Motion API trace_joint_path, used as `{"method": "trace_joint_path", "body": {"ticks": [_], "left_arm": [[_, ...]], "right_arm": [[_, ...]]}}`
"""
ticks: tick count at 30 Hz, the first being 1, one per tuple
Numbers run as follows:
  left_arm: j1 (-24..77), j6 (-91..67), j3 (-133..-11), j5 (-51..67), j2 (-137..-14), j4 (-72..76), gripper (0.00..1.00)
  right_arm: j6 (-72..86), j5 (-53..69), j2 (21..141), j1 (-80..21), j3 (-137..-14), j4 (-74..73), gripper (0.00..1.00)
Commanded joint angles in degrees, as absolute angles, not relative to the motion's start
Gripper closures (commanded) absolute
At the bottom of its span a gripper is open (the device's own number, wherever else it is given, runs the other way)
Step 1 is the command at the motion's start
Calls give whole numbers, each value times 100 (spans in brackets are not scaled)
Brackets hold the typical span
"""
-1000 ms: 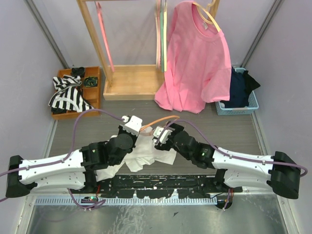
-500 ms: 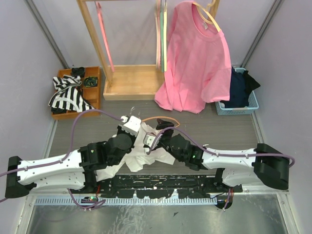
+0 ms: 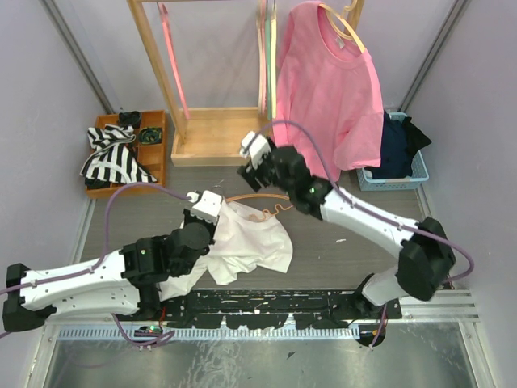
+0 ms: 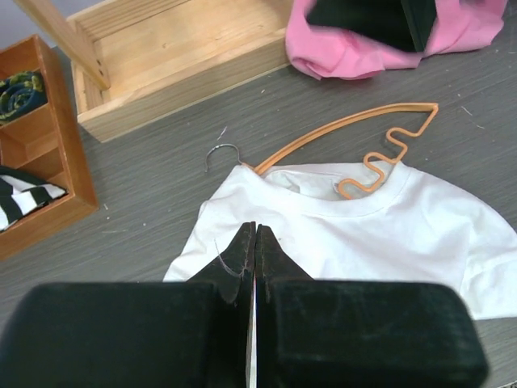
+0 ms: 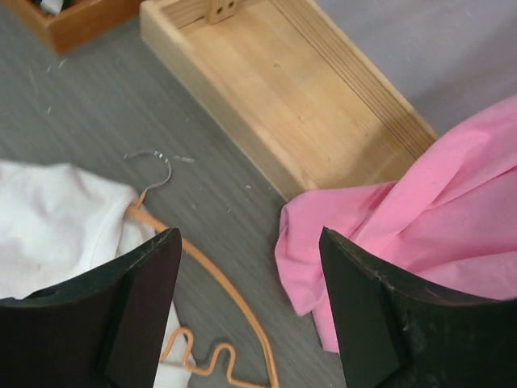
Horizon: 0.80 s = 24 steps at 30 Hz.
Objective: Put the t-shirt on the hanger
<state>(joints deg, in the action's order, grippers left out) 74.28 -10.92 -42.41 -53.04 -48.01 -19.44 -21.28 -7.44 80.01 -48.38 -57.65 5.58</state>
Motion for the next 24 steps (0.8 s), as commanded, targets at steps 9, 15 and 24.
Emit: {"method": "trace_joint_path", "body": {"ticks": [9,15,24], "left_arm": [[6910,-2593,-4242,-5203,-5037,-3112,89],[6813,-2919,-4181,-5198,-4676,-3501,87],[6804,-2883,-4297,-5324,-4551,-3758,87]], "right_arm": [[-1257,1385,10166,-4153,-8143,-1867,35],[-1470,1528,10650,-4162,-8078,-1553,38],[-1796,1543,11231,-4190,-8254,-1318,39]]}}
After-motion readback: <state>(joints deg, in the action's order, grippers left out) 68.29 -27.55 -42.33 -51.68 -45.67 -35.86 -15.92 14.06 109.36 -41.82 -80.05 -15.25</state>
